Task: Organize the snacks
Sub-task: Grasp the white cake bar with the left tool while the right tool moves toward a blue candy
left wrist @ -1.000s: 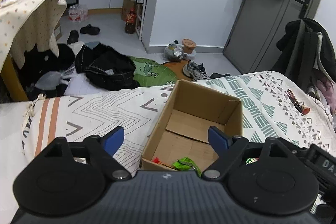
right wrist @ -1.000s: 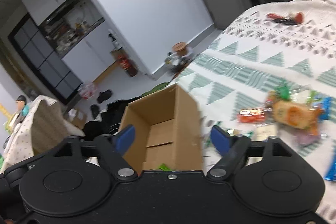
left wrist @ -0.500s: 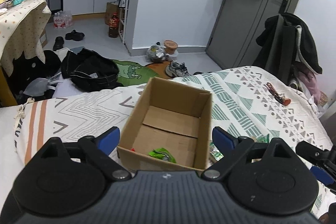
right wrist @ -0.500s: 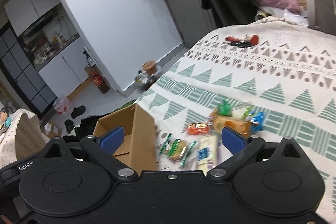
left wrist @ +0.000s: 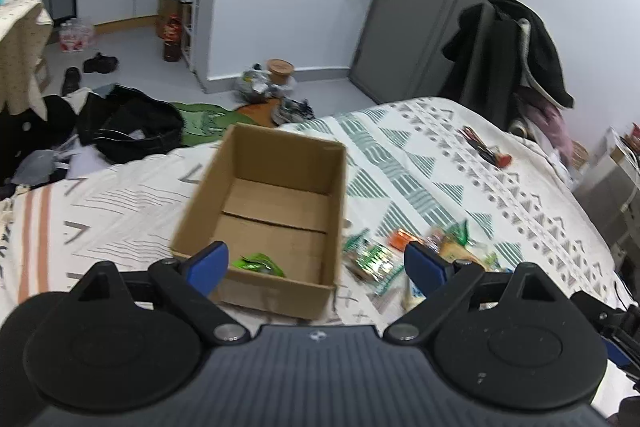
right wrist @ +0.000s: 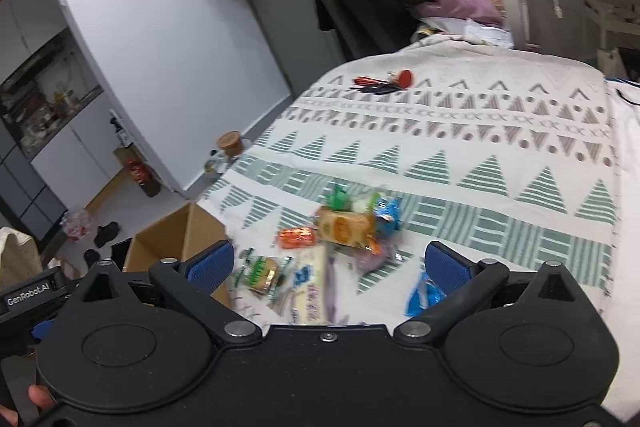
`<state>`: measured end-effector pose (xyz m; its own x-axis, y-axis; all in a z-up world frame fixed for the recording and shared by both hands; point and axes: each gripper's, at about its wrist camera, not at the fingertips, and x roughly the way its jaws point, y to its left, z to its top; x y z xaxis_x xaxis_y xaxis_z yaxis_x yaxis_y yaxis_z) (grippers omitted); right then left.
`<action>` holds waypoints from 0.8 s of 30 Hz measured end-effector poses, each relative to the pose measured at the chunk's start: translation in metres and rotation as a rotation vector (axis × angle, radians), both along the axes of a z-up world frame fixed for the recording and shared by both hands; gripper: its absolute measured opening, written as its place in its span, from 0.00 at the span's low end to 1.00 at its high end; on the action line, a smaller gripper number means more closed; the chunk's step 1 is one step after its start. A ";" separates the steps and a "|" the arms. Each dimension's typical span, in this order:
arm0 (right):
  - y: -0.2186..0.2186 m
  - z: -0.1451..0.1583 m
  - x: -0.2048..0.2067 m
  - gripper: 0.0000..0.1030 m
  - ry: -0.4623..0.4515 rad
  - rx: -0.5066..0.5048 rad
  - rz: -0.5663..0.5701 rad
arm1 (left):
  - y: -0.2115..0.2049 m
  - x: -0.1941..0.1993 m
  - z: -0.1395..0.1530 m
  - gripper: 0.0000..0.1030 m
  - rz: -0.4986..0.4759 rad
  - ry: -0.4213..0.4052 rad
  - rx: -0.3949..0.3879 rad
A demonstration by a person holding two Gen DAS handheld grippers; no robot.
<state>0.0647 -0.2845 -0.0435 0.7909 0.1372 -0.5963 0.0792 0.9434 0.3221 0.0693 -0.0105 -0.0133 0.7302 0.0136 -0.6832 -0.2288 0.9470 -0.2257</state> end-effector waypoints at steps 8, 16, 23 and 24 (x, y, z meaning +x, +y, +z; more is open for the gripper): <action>-0.011 -0.010 -0.011 1.00 0.030 0.018 -0.077 | -0.020 0.003 -0.011 0.91 -0.072 0.019 -0.013; -0.025 -0.020 -0.016 1.00 0.077 0.053 -0.171 | -0.047 0.008 -0.023 0.91 -0.132 0.034 -0.002; -0.031 -0.035 -0.009 0.99 0.132 0.064 -0.223 | -0.073 0.017 -0.037 0.91 -0.170 0.059 0.026; -0.032 -0.037 -0.009 0.99 0.140 0.069 -0.231 | -0.077 0.019 -0.040 0.91 -0.177 0.066 0.031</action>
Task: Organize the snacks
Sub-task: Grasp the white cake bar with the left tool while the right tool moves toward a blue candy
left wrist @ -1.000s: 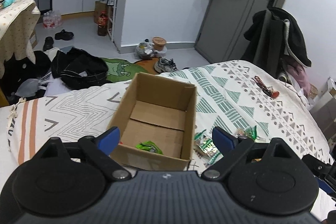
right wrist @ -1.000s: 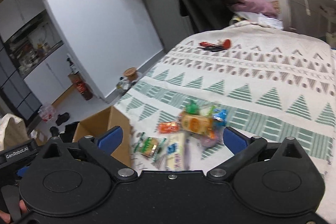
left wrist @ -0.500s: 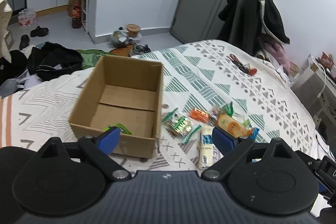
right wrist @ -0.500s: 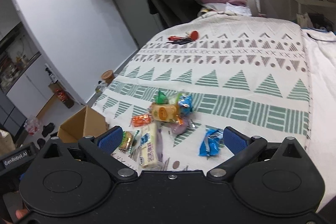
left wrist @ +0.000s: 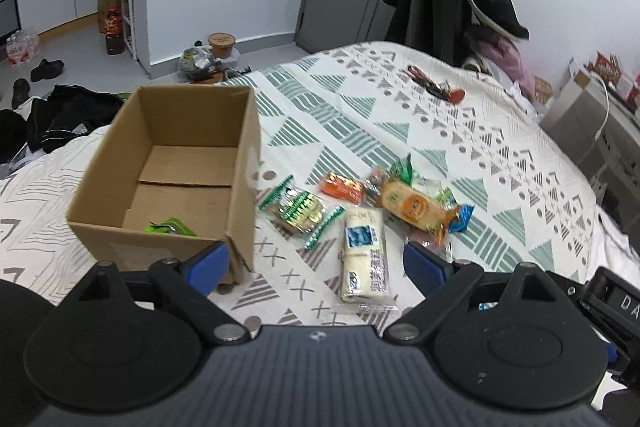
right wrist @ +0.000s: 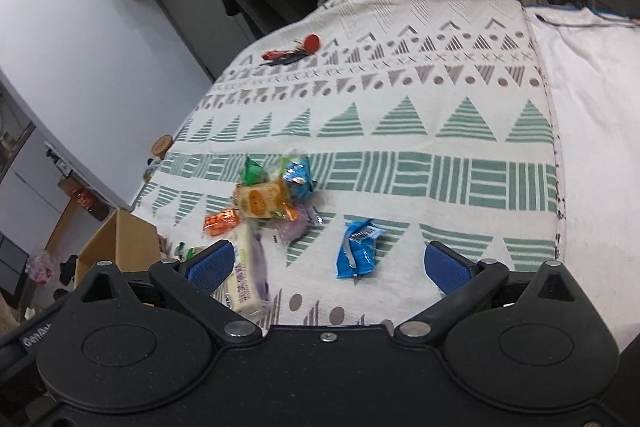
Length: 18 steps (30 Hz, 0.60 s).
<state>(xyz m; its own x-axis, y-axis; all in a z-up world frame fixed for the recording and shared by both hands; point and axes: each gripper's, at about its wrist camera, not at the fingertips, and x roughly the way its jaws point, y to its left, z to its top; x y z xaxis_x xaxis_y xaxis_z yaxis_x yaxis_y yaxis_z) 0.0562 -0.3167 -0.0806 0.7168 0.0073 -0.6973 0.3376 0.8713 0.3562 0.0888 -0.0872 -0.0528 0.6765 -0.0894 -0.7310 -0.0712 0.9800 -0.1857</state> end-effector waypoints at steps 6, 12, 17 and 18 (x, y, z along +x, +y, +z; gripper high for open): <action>-0.007 -0.009 0.004 0.99 0.037 0.017 -0.042 | -0.016 0.014 -0.017 0.90 -0.030 0.034 -0.010; -0.018 -0.023 0.010 0.94 0.084 0.054 -0.097 | -0.033 0.027 -0.037 0.90 -0.058 0.072 -0.030; -0.022 -0.032 0.020 0.94 0.112 0.072 -0.113 | -0.044 0.040 -0.055 0.90 -0.073 0.110 -0.043; -0.023 -0.034 0.023 0.93 0.118 0.075 -0.118 | -0.047 0.043 -0.059 0.90 -0.076 0.119 -0.045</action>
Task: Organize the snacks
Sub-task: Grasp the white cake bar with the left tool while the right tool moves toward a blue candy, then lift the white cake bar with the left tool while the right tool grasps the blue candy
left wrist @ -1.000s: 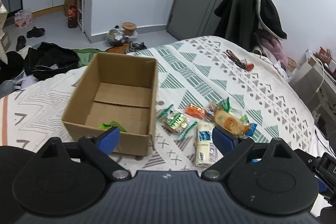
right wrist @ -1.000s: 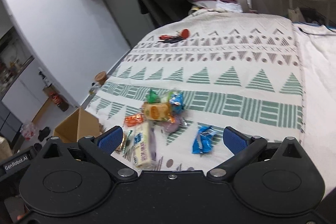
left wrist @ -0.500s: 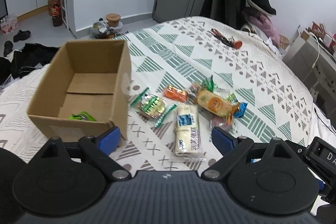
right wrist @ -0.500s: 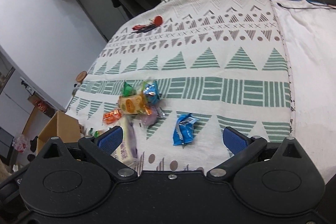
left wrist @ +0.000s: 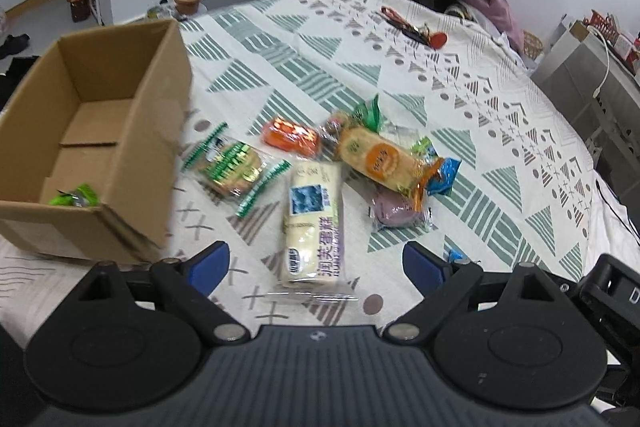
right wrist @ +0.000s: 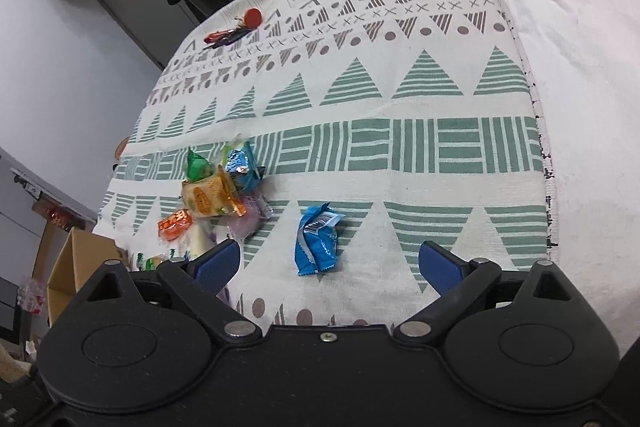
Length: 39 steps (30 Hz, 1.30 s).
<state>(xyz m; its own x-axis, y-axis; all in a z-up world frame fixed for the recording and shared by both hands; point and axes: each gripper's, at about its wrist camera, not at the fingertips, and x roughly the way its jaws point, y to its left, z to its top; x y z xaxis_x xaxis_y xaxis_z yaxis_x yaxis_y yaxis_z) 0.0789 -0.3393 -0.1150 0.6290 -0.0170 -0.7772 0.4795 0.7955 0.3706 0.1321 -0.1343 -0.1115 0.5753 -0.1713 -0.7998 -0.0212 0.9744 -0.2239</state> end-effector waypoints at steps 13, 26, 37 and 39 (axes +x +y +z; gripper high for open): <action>-0.010 -0.026 0.022 0.90 0.076 0.052 -0.042 | -0.025 0.029 -0.044 0.89 -0.005 0.091 0.007; -0.015 -0.045 0.034 0.81 0.101 0.091 -0.097 | -0.016 0.032 -0.053 0.35 0.089 0.062 -0.005; -0.001 -0.052 0.049 0.81 0.114 0.046 -0.066 | -0.003 0.020 -0.045 0.33 0.104 0.043 -0.030; 0.001 -0.053 0.051 0.81 0.117 0.029 -0.067 | 0.000 0.018 -0.043 0.32 0.105 0.040 -0.034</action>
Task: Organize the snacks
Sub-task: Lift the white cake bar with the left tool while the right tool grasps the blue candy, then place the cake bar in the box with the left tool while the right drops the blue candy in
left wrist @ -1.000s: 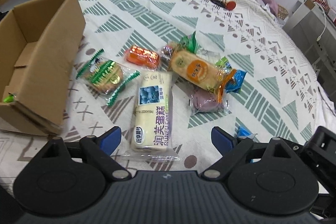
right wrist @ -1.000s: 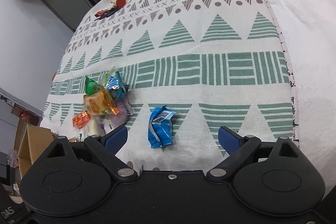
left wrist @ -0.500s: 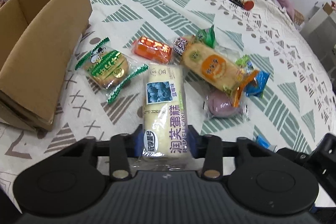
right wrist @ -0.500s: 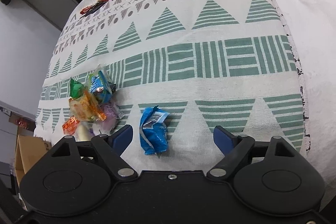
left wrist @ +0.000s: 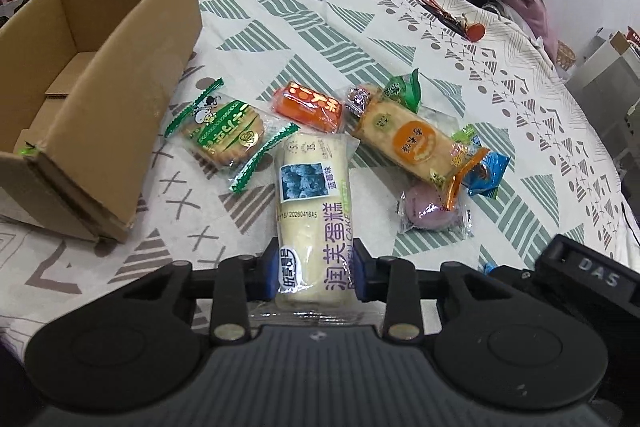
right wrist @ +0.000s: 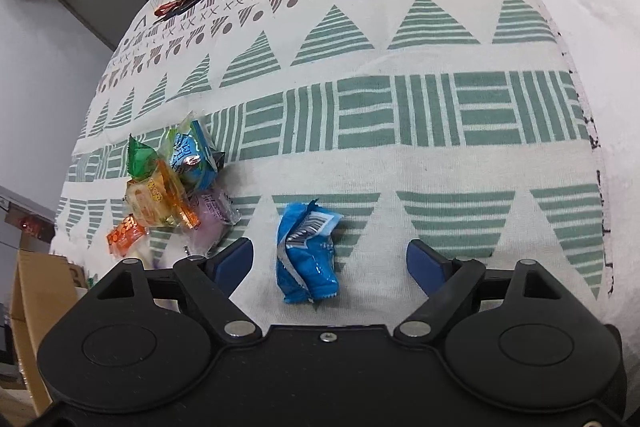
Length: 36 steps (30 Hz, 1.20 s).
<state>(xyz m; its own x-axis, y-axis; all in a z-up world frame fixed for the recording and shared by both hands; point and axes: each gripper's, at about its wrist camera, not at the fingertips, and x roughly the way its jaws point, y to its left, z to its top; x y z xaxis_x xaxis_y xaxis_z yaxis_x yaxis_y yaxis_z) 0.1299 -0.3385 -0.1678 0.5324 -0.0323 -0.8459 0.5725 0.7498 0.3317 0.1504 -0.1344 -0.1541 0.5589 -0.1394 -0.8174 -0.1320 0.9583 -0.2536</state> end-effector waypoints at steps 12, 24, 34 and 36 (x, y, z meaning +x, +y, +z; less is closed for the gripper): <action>0.012 0.008 -0.001 0.32 -0.019 -0.064 0.091 | 0.012 -0.015 0.019 0.30 0.004 -0.048 0.002; 0.023 0.032 -0.011 0.31 -0.127 -0.008 0.142 | 0.024 -0.035 0.051 0.30 0.045 -0.117 0.027; 0.031 0.051 -0.017 0.31 -0.228 0.047 0.197 | 0.039 -0.046 0.080 0.29 0.077 -0.183 0.048; 0.033 0.054 -0.018 0.31 -0.247 0.057 0.209 | 0.044 -0.050 0.087 0.29 0.087 -0.197 0.050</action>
<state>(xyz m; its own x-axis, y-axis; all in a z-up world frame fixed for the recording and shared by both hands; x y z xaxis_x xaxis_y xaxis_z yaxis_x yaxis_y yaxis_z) 0.1118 -0.3052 -0.1135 0.7119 0.1425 -0.6877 0.3055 0.8189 0.4859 0.1008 -0.0904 -0.0675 0.7169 -0.0456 -0.6957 -0.1670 0.9576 -0.2348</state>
